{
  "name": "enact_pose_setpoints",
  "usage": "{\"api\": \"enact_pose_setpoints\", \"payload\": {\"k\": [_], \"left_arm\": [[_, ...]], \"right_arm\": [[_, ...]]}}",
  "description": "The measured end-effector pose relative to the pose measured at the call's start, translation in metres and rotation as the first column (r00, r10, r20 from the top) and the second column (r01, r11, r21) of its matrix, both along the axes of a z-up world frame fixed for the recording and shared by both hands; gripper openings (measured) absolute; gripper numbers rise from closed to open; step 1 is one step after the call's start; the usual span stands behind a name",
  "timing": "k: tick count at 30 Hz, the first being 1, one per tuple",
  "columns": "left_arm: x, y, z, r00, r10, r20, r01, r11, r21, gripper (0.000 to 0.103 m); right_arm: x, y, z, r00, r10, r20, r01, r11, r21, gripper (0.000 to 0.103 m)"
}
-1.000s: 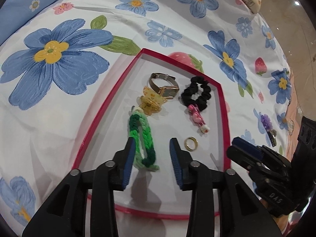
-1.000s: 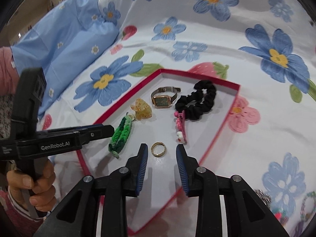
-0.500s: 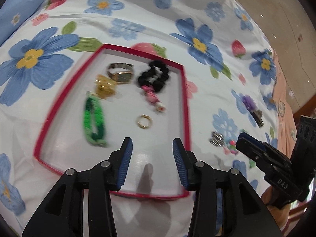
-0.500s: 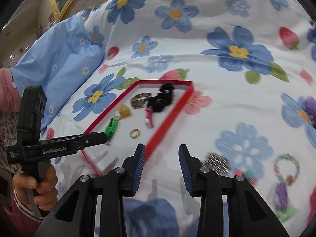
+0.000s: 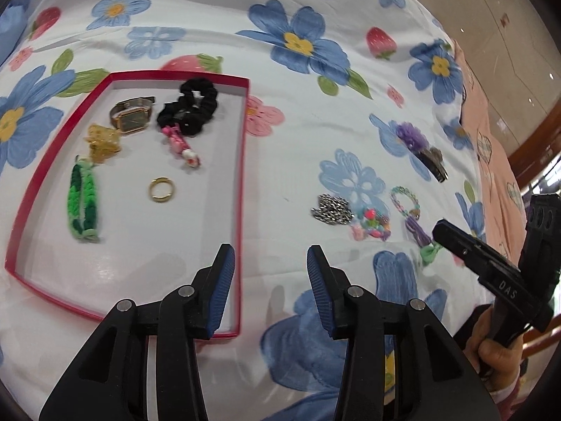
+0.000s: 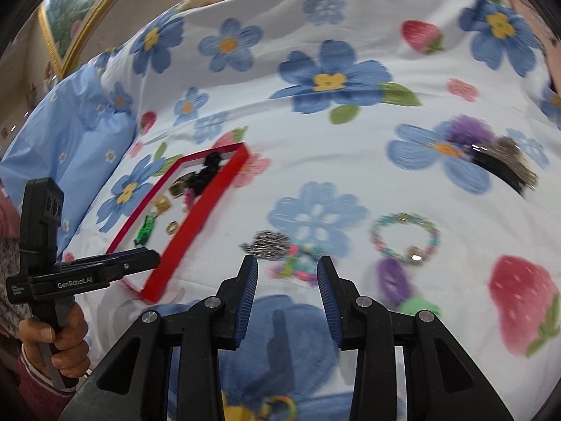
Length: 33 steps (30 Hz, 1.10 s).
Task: Organize jewelry
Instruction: 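Move both tools over the silver chain and crystal bead bracelet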
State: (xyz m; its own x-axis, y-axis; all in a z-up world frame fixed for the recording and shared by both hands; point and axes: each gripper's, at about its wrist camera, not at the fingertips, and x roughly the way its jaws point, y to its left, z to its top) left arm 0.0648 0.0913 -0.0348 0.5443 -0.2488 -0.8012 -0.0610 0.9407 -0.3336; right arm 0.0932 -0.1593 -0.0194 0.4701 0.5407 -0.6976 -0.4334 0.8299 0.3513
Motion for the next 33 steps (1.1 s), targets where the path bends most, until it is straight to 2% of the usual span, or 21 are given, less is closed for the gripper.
{"api": "enact_pose_setpoints", "payload": {"k": [2, 7, 16, 25, 33], "left_arm": [[0.001, -0.006, 0.0, 1.0, -0.008, 0.0, 0.008, 1.0, 0.004, 0.047], [0.007, -0.021, 0.0, 0.999, -0.038, -0.006, 0.038, 0.999, 0.024, 0.048], [0.026, -0.046, -0.007, 0.995, -0.092, -0.026, 0.094, 0.994, 0.064, 0.049], [0.06, -0.066, -0.019, 0.988, -0.144, -0.055, 0.149, 0.985, 0.088, 0.05], [0.087, -0.083, -0.042, 0.978, -0.183, -0.099, 0.193, 0.975, 0.108, 0.052]], "right_arm": [[0.001, -0.012, -0.001, 1.0, -0.024, -0.003, 0.024, 1.0, 0.002, 0.037], [0.004, -0.04, -0.004, 0.996, -0.084, -0.012, 0.084, 0.996, 0.005, 0.038], [0.013, -0.065, -0.009, 0.991, -0.135, -0.024, 0.135, 0.991, 0.003, 0.04], [0.043, -0.074, -0.017, 0.983, -0.179, -0.044, 0.178, 0.983, -0.042, 0.041], [0.074, -0.067, -0.047, 0.976, -0.192, -0.106, 0.181, 0.978, -0.099, 0.041]]}}
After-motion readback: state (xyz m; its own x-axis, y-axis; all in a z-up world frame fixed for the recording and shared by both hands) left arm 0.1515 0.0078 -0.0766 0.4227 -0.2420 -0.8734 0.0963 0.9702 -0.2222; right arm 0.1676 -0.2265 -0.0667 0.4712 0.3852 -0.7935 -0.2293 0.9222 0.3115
